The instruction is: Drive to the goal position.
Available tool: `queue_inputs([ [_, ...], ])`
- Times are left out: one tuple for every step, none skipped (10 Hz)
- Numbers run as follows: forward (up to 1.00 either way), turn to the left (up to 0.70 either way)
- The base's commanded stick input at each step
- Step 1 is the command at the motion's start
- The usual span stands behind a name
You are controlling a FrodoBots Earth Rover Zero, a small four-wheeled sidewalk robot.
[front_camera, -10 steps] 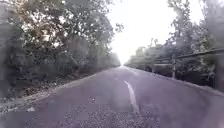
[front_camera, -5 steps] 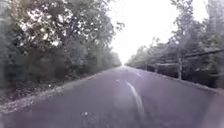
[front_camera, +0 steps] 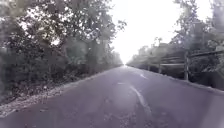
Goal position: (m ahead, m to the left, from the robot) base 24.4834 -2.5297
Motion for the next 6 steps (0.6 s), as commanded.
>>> queue_inputs([
  [1.0,0.0],
  [1.0,0.0],
  [1.0,0.0],
  [1.0,0.0],
  [1.0,0.0],
  [1.0,0.0],
])
